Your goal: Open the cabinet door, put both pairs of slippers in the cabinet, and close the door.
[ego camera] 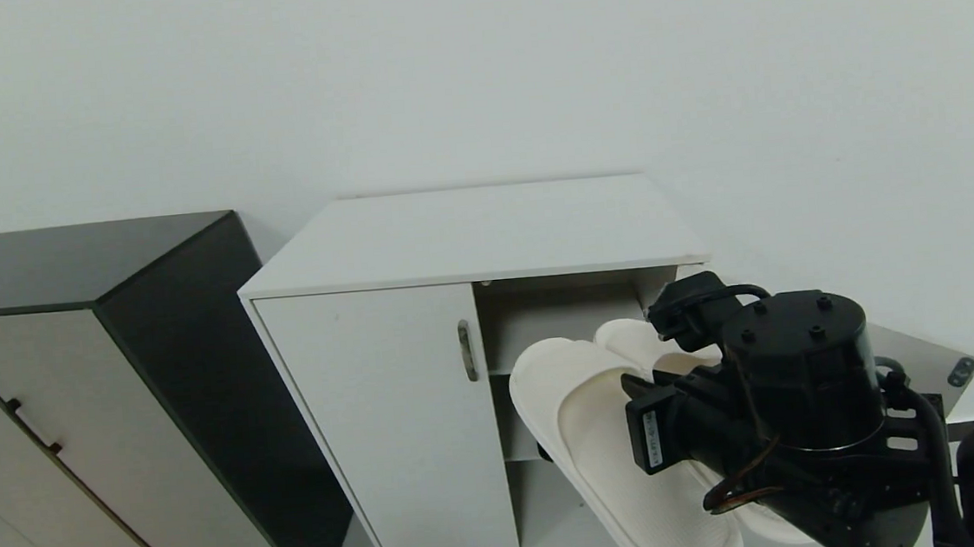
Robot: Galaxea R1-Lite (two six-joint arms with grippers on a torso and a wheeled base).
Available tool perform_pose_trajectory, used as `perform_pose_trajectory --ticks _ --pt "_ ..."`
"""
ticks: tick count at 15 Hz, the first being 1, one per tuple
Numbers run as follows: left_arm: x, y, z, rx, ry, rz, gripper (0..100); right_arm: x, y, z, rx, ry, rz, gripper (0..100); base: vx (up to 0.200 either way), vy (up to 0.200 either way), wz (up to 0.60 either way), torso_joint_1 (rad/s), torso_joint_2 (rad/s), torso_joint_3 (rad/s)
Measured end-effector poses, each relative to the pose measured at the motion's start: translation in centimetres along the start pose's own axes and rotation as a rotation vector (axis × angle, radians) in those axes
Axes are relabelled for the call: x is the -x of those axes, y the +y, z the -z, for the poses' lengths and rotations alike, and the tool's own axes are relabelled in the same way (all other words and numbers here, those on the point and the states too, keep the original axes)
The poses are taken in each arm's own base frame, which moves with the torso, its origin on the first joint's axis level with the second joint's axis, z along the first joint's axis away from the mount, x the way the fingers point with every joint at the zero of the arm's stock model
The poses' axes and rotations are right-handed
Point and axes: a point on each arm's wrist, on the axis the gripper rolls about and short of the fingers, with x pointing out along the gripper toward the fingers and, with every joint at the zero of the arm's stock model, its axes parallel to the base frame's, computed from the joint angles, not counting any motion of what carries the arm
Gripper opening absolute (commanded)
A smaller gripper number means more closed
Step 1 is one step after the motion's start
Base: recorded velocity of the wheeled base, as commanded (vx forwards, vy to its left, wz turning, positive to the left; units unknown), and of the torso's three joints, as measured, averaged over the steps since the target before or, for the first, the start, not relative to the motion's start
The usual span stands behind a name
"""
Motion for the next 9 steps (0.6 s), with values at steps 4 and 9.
perform_pose_trajectory --ticks 4,9 --pt "0.0 0.0 -0.01 0.0 -0.001 0.0 0 -0.11 0.04 0.13 0.002 0.004 0.001 0 0.0 0.0 0.0 -0.185 0.51 0.321" --pt "0.0 0.0 -0.01 0.0 -0.001 0.0 0 -0.12 0.02 0.23 0.004 0.007 0.002 0 0.0 0.0 0.0 -0.151 0.48 0.322"
